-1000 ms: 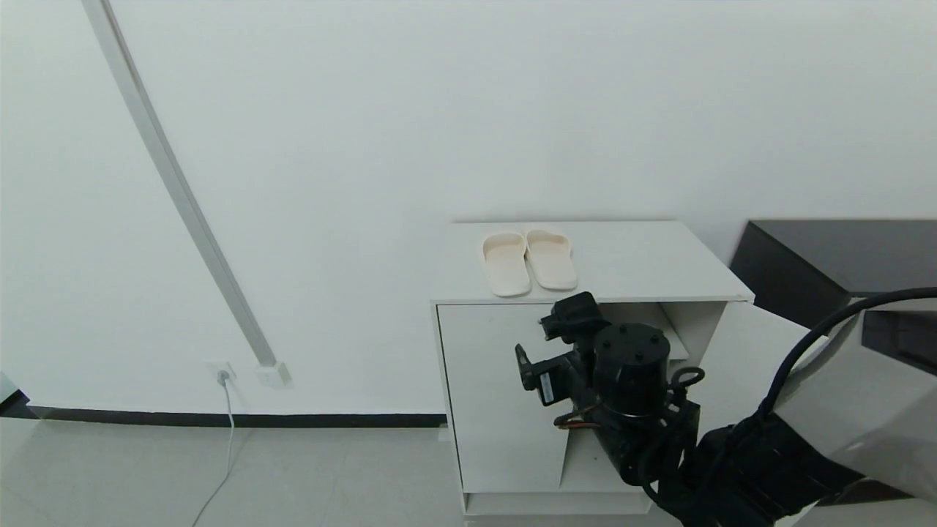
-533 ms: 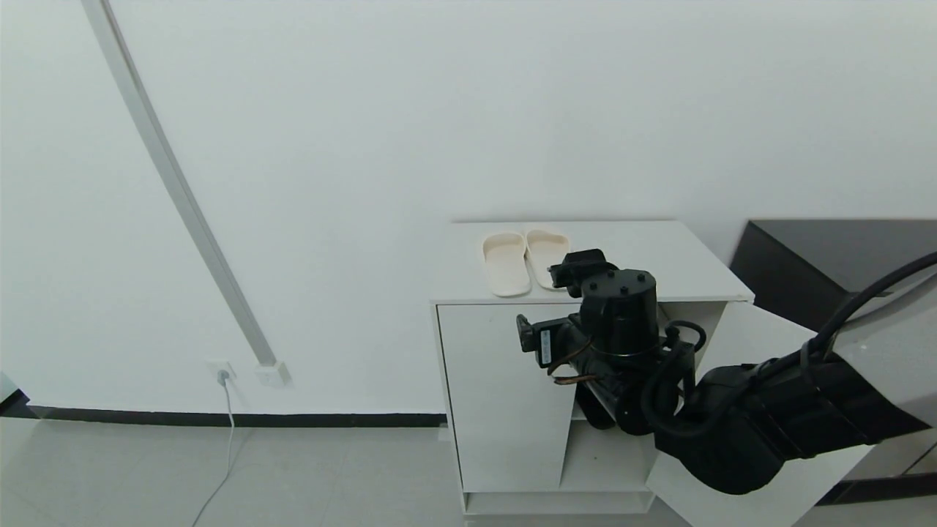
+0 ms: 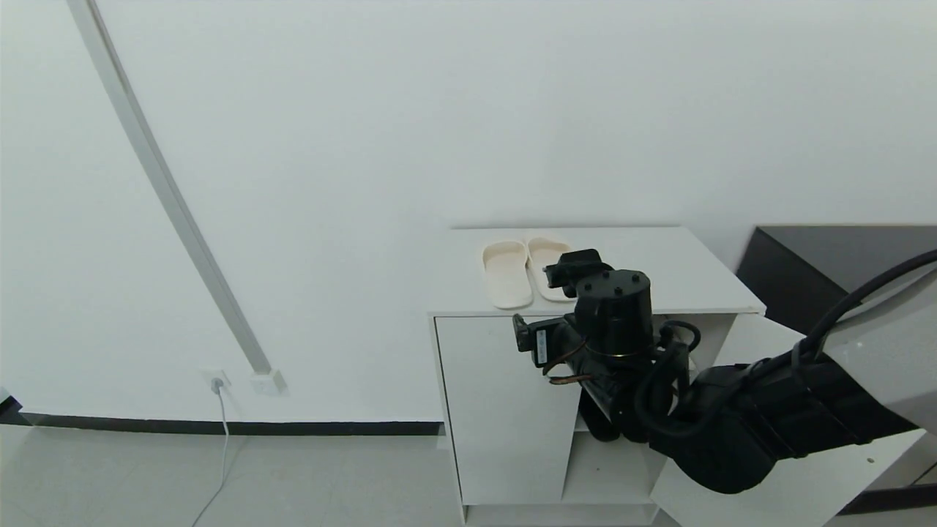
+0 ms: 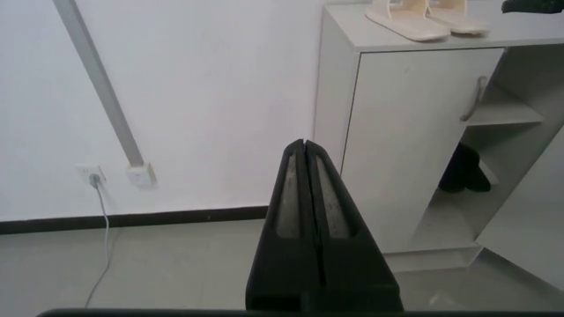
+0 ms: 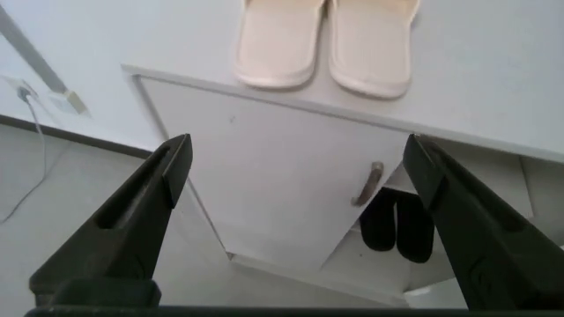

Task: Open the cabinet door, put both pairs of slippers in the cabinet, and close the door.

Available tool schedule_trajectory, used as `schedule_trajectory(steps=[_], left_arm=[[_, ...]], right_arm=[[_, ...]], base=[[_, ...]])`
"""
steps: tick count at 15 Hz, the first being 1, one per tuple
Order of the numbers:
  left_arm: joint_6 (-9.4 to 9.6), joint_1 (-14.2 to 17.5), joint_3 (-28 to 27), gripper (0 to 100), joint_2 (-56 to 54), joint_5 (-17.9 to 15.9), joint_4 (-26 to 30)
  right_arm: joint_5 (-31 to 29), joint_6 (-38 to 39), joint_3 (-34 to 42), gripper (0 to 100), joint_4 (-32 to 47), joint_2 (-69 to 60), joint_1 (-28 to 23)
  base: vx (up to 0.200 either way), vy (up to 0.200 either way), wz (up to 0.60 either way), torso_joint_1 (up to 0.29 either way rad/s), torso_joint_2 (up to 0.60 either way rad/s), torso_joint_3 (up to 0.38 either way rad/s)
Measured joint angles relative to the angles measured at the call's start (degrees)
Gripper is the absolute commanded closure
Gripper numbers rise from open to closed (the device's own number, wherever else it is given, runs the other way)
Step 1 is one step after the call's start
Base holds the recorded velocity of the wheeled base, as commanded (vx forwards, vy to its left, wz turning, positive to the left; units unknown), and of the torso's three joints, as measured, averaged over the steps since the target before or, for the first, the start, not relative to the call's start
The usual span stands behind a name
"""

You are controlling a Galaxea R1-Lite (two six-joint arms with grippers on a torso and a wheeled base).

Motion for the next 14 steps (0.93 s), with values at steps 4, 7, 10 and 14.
schedule_trajectory(steps=[4,7,10,14], left_arm=[[0.00,0.0,0.0,100,0.0,0.0,0.0],[0.00,0.0,0.0,100,0.0,0.1,-0.1],[0.00,0.0,0.0,100,0.0,0.1,-0.1],[0.07,0.0,0.0,100,0.0,0.1,0.0]], right_arm=[[0.0,-0.2,0.4,0,-0.1,0.2,0.1],[0.0,0.0,0.5,0,-0.1,0.6,0.1],[0.3,0.1,0.1,0,0.0,1.5,0.1],[0.7,0.6,-4.6,0,-0.1,5.4,-0.4]], base=[[0.200,0.000,0.00,0.006,0.00,0.000],[0.200,0.000,0.00,0.005,0.01,0.002],[0.067,0.000,0.00,0.001,0.00,0.001],[0.000,0.000,0.00,0.000,0.00,0.000]])
